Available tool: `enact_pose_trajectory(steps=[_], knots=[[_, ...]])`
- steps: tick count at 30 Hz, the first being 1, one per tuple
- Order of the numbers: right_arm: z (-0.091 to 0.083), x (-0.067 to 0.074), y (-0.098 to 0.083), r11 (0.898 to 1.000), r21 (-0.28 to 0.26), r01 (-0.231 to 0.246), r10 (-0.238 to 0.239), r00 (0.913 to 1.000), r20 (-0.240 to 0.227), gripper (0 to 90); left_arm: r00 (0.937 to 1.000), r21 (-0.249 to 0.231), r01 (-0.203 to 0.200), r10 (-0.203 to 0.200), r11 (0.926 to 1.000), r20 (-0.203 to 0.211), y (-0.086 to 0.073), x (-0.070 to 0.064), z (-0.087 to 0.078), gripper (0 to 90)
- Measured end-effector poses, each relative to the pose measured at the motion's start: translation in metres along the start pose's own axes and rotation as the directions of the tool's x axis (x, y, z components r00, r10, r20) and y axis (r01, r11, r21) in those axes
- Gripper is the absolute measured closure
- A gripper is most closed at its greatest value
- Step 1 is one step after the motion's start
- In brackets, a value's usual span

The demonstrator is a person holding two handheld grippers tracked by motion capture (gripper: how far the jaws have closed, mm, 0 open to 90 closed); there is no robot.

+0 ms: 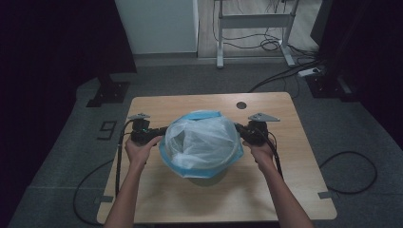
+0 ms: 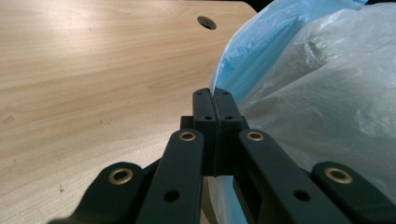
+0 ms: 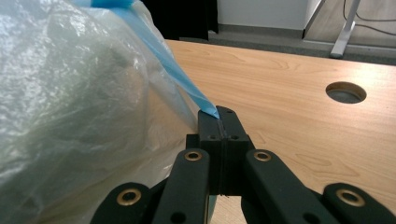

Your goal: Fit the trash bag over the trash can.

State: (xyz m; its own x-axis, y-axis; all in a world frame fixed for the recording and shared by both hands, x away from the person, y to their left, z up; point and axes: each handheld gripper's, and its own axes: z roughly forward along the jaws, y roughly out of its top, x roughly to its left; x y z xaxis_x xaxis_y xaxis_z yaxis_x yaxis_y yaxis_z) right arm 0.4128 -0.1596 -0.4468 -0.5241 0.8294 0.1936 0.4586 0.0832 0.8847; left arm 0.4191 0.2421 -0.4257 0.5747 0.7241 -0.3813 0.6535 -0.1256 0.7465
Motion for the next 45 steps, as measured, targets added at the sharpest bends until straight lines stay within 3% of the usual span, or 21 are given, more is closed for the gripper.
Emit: enact_pose_trajectory(steps=[10,13,18,22,25,27,29,34,39,41,45], knots=[[0.009,0.005,-0.003,0.999,0.041,-0.008,0.007,0.9999,0.011,89.0,0.9997,0.018,0.024,-0.024,0.9995,-0.009,-0.007,0.006,0.003,90.0],[0.012,0.005,-0.004,0.998,0.067,-0.011,0.008,0.9993,0.035,89.0,0.9984,0.047,0.011,-0.008,0.9988,-0.056,-0.009,0.005,0.003,90.0],[0.008,-0.004,-0.016,0.997,0.069,-0.038,0.036,0.9987,0.037,88.9,0.9991,0.018,0.033,-0.033,0.9993,-0.027,-0.020,0.014,-0.005,90.0],[0.005,-0.004,-0.026,0.997,0.075,-0.024,0.022,0.9993,0.030,88.8,0.9996,0.028,0.014,-0.014,0.9995,-0.024,-0.031,0.011,-0.004,90.0],[0.003,-0.003,-0.029,0.998,0.062,-0.030,0.028,0.9992,0.029,84.5,0.9999,0.012,0.007,-0.006,0.9999,-0.015,-0.035,0.010,-0.005,89.5],[-0.003,-0.004,-0.029,0.998,0.020,-0.052,0.051,0.9972,0.054,69.0,0.9999,-0.013,-0.002,0.002,0.9999,-0.010,-0.037,0.008,-0.007,88.0],[-0.011,-0.006,-0.028,0.997,-0.012,-0.071,0.071,0.9964,0.045,64.7,0.9999,-0.028,-0.012,0.012,0.9995,-0.008,-0.037,0.006,-0.010,86.1],[-0.041,-0.003,-0.026,0.994,-0.095,-0.061,0.067,0.9958,0.062,49.7,0.9990,-0.079,-0.043,0.044,0.9959,0.004,-0.035,0.002,-0.019,82.4],[-0.059,-0.006,-0.022,0.984,-0.150,-0.093,0.101,0.9936,0.050,47.2,0.9989,-0.084,-0.045,0.046,0.9954,0.010,-0.035,0.000,-0.022,83.0],[-0.068,-0.009,-0.020,0.979,-0.172,-0.113,0.117,0.9931,0.012,46.0,0.9985,-0.089,-0.048,0.050,0.9949,0.022,-0.036,-0.001,-0.022,83.1],[-0.070,-0.012,-0.017,0.981,-0.153,-0.120,0.121,0.9927,-0.003,43.7,0.9983,-0.097,-0.042,0.046,0.9943,0.035,-0.036,-0.002,-0.023,82.7]])
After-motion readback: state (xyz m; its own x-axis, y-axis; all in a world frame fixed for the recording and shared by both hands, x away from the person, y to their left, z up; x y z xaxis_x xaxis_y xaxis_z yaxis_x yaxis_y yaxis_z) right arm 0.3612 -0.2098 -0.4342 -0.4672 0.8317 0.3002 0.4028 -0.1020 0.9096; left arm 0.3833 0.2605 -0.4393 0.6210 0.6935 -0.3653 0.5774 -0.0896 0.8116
